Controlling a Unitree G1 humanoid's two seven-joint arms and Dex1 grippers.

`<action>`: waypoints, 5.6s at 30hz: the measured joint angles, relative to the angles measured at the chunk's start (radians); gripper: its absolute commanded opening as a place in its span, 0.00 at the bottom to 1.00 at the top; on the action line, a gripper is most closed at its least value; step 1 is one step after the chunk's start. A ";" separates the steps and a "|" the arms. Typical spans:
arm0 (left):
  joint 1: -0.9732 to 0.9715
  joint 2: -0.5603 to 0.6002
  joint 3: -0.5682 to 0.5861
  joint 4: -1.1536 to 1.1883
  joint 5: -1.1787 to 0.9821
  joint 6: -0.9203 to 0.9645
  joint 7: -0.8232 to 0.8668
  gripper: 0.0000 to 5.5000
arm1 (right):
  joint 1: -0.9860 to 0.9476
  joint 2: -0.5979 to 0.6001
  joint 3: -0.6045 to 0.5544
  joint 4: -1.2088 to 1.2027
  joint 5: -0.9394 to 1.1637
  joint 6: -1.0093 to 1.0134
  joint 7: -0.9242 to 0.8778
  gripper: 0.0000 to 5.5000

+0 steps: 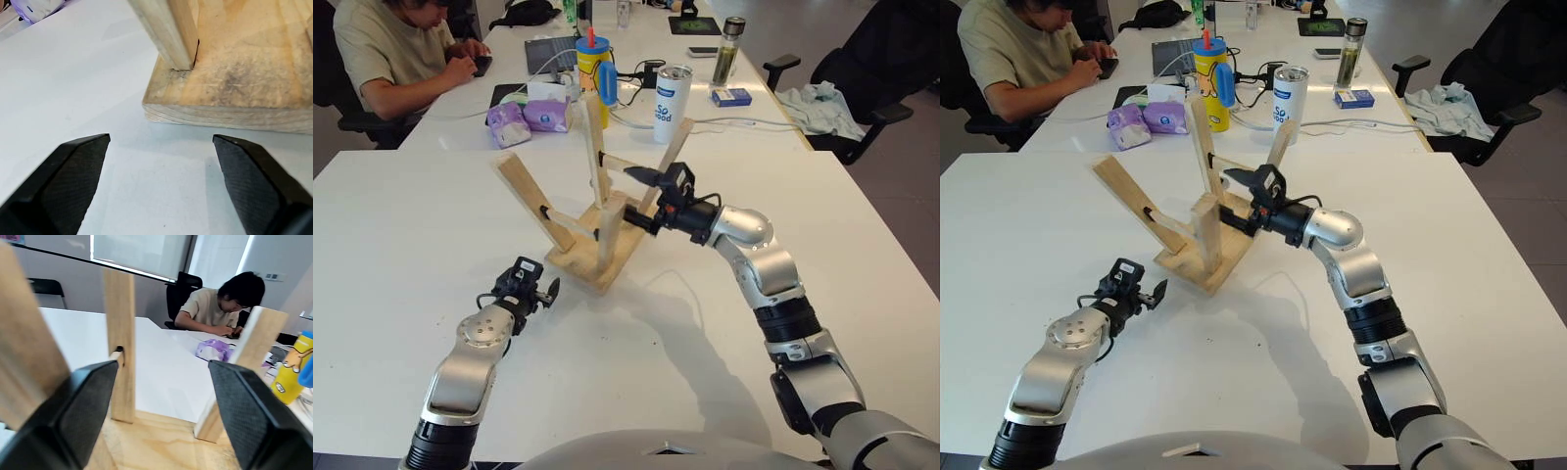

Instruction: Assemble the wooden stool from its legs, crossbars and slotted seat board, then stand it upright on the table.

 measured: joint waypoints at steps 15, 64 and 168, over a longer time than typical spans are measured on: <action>-0.046 -0.056 0.003 0.108 0.040 -0.068 0.084 0.71 | 0.140 0.153 0.108 -0.178 -0.038 0.213 -0.202 0.63; 0.093 -0.056 0.003 -0.023 -0.034 -0.076 -0.009 0.71 | 0.494 -0.066 -0.135 -0.136 -0.099 0.301 -0.346 0.01; -0.660 -0.009 0.710 0.608 -1.594 -0.221 0.531 0.24 | 0.213 0.060 -0.435 0.106 -0.029 0.514 -0.665 0.00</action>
